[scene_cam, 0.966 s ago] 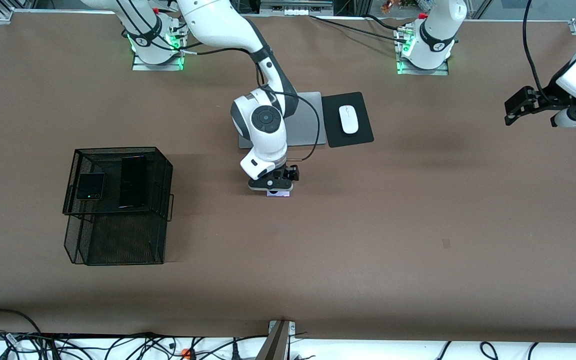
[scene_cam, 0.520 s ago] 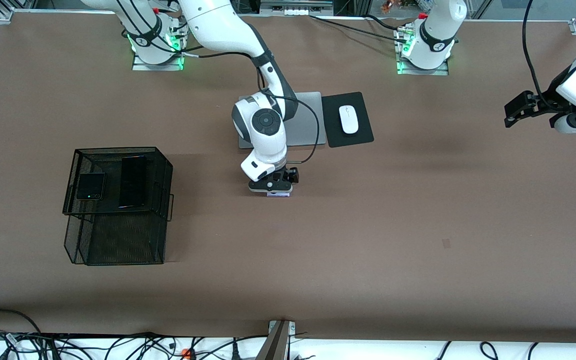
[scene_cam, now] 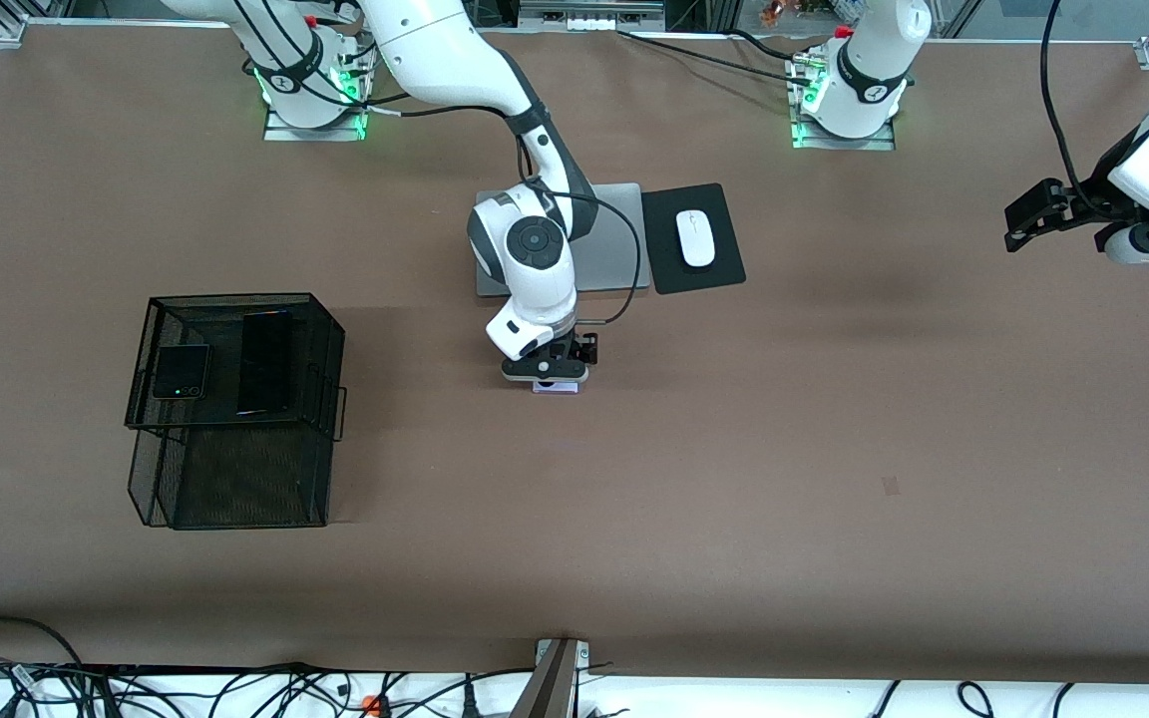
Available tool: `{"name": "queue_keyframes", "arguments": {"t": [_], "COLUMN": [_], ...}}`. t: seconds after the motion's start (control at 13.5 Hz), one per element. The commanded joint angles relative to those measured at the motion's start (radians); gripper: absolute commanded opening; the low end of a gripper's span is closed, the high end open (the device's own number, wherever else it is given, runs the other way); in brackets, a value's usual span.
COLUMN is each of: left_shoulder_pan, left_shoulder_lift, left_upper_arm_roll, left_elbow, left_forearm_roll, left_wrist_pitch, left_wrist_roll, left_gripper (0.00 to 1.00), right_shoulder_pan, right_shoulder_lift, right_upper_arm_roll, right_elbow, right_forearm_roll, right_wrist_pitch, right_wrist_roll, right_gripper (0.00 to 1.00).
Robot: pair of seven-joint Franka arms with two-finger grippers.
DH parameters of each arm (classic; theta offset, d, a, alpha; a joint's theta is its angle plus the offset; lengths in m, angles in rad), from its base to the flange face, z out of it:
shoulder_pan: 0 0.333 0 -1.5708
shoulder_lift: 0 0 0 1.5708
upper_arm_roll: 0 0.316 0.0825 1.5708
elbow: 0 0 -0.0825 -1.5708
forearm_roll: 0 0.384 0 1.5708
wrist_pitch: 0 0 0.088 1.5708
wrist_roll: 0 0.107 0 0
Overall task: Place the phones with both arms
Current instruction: 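Lift the white phone with the right gripper and carry it to the organizer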
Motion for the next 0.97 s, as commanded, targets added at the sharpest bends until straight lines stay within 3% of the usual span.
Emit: {"name": "queue_keyframes", "arguments": {"t": [0.0,0.59,0.89], "left_shoulder_pan": [0.005,0.002,0.002], "left_shoulder_lift": [0.012,0.011,0.011], "left_upper_arm_roll": [-0.005,-0.008,-0.008], "left_elbow": [0.027,0.027,0.027], "left_forearm_roll": [-0.032,-0.032,-0.032], "left_wrist_pitch": [0.009,0.003,0.000], "left_wrist_roll": [0.013,0.012,0.012], "left_gripper": [1.00,1.00,1.00], "right_shoulder_pan": [-0.005,-0.017,-0.054], "right_shoulder_lift": [-0.036,-0.209,-0.323], "right_upper_arm_roll": [-0.005,-0.195,-0.285], "right_elbow": [0.023,0.313,0.295], "right_forearm_roll": [0.018,0.017,0.017], "right_wrist_pitch": [-0.049,-0.618,-0.753], "right_wrist_roll": [-0.020,-0.026,-0.198], "right_gripper": [0.00,0.00,0.00]}}
